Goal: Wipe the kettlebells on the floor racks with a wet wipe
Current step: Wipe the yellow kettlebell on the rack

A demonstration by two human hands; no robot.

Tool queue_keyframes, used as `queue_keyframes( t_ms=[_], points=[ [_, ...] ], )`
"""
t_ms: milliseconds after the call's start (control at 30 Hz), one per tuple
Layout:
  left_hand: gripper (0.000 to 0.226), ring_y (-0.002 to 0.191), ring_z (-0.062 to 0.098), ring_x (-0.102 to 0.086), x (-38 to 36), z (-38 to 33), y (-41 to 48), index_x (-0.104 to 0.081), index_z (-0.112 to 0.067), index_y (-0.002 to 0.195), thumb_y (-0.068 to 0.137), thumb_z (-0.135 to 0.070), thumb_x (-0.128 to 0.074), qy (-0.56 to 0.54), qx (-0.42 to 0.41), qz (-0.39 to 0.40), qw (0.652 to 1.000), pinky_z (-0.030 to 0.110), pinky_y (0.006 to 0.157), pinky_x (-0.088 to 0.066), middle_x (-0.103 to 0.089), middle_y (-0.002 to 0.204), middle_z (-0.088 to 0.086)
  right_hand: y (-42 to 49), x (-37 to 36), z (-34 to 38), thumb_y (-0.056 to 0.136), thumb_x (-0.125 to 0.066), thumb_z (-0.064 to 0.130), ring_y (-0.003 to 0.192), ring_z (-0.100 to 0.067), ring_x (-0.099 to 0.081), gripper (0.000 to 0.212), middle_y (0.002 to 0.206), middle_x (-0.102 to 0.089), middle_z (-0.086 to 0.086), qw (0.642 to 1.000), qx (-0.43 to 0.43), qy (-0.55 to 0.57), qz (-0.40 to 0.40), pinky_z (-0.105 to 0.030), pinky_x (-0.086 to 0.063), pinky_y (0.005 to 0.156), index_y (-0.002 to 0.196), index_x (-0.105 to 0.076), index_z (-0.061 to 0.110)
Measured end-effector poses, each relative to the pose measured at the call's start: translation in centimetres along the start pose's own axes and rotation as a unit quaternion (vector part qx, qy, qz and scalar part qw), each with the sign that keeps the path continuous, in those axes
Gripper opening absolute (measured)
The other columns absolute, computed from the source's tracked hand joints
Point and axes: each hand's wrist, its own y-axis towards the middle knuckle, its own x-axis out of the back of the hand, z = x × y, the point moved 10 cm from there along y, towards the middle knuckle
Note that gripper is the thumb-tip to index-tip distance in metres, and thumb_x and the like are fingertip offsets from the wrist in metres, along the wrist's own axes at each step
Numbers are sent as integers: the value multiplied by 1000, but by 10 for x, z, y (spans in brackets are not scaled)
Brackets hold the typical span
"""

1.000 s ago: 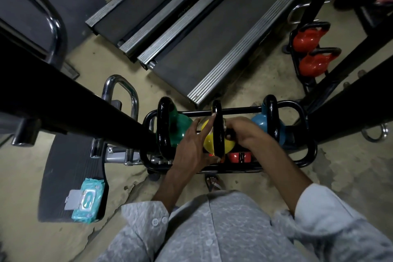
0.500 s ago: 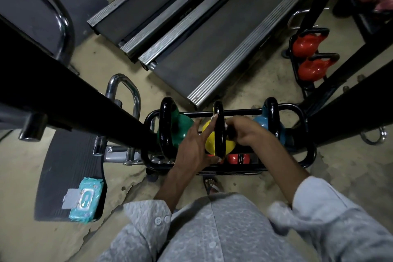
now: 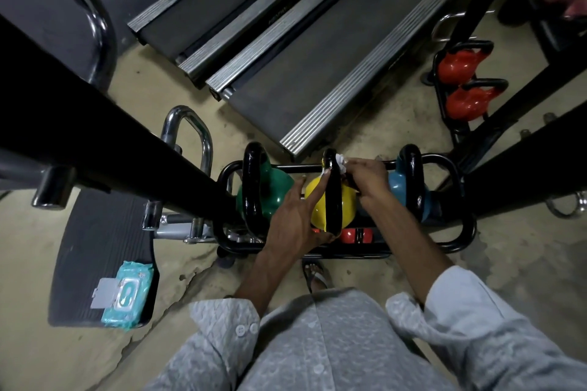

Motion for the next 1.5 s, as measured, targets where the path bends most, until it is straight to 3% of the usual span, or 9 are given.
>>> queue_keyframes(
  t_ms=[200, 433, 567, 700, 900, 1100, 1200, 1267, 1500],
  points=[
    [130, 145, 33, -34, 1, -1, 0, 2, -49, 158, 65, -47, -90, 4, -4, 3, 1000, 44, 95, -52, -19, 164, 13, -5, -2, 25, 79, -85, 24, 87, -19, -75, 9, 84, -78, -3, 995, 85, -6, -59, -39, -62, 86, 84, -82, 16],
    [133, 147, 34, -32, 2, -3, -1, 6, -49, 157, 66, -47, -90, 7, -3, 4, 1000, 46, 97, -52, -19, 165, 13, 25, -12, 42, 76, -84, 11, 85, -31, -74, 16, 91, -74, -18, 991, 4, -134, -3, -43, -63, 76, 72, -69, 8],
    [133, 149, 34, -29, 5, -4, -1, 6, -50, 157, 66, -46, -91, 5, 0, 3, 1000, 46, 99, -51, -16, 166, 14, 31, -32, 72, 79, -80, 15, 84, -26, -73, 21, 91, -75, -20, 956, 63, -280, 67, -43, -63, 80, 84, -73, -4],
    [132, 150, 32, -27, 4, -4, -1, 5, -50, 157, 66, -46, -91, -2, 1, 4, 1000, 44, 101, -50, -15, 167, 13, 18, -71, 105, 69, -83, 22, 74, -25, -67, 28, 77, -71, -17, 850, 165, -483, 129, -37, -54, 66, 83, -77, -1],
    [130, 145, 30, -34, 10, 1, -1, -18, -33, 160, 56, -45, -95, -48, 8, -25, 999, 46, 99, -51, -21, 165, 7, -19, -118, 127, 76, -82, 25, 104, -34, -68, 38, 109, -72, -18, 630, 304, -702, 131, -35, -53, 82, 103, -72, 1],
    [130, 145, 23, -36, 7, 15, -2, -26, -19, 157, 50, -49, -94, -64, 39, -43, 996, 38, 106, -46, -27, 163, 4, -77, -104, 105, 80, -70, 15, 99, -37, -66, 21, 103, -69, -19, 594, 377, -694, 155, -35, -48, 74, 96, -67, 3],
    [126, 143, 22, -39, 9, 17, -3, -28, -16, 156, 52, -45, -93, -87, 43, -55, 994, 37, 105, -48, -30, 162, 4, -126, -102, 73, 71, -77, 8, 80, -35, -67, 14, 90, -67, -16, 505, 442, -720, 176, -31, -44, 58, 82, -69, 6],
    [126, 143, 23, -38, 7, 18, -2, -28, -15, 156, 53, -45, -93, -88, 43, -52, 994, 38, 105, -48, -29, 163, 5, -132, -101, 67, 56, -81, 1, 65, -35, -64, 19, 73, -64, -16, 507, 456, -707, 191, -27, -34, 50, 64, -65, 6],
    [133, 144, 27, -39, 2, 15, 0, -23, -18, 157, 50, -54, -94, -36, 28, -28, 999, 42, 107, -48, -25, 164, 7, -57, -121, 120, 81, -71, 18, 107, -40, -64, 29, 112, -67, -24, 592, 363, -703, 150, -41, -50, 87, 103, -66, -1]
  ],
)
